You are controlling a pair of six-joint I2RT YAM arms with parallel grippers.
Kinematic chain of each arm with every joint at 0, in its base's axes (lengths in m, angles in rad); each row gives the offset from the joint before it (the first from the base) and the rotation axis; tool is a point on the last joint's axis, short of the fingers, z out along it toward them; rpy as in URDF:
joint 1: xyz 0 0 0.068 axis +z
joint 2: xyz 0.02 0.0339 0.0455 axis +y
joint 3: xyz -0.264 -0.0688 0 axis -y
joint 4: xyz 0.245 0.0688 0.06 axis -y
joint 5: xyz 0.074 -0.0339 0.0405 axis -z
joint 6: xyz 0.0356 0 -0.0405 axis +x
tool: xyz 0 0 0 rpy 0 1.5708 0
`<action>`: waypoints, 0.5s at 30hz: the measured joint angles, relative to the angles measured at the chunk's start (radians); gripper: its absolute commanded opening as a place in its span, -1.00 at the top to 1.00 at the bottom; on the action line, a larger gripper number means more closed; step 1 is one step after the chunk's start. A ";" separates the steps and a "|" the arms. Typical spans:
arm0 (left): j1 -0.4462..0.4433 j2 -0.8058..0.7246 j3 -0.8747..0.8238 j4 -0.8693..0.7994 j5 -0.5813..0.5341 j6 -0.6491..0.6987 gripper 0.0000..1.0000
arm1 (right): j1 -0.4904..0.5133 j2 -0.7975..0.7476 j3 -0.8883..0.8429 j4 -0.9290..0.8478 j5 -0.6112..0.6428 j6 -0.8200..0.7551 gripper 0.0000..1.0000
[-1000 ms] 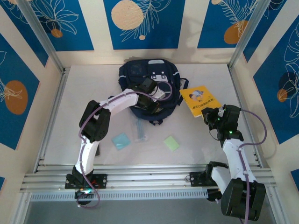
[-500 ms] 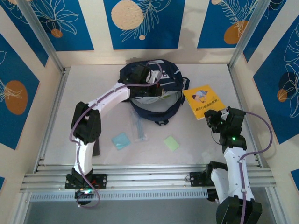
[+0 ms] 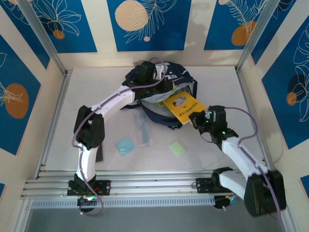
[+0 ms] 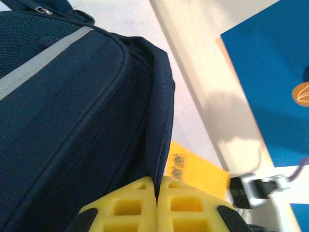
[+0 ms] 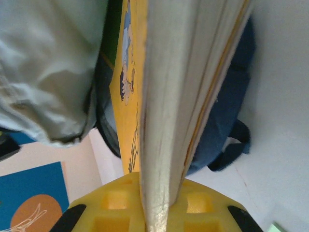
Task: Pack the student bag
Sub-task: Place the book in the student bag.
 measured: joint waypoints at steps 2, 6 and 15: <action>-0.006 0.000 0.000 0.027 0.000 -0.022 1.00 | 0.033 0.122 0.035 0.085 0.024 0.005 1.00; -0.015 0.000 -0.002 0.064 -0.001 -0.056 1.00 | 0.080 0.340 0.103 0.291 0.071 0.017 1.00; -0.024 -0.002 -0.082 0.185 -0.005 -0.150 1.00 | 0.134 0.746 0.328 0.544 0.090 0.124 0.74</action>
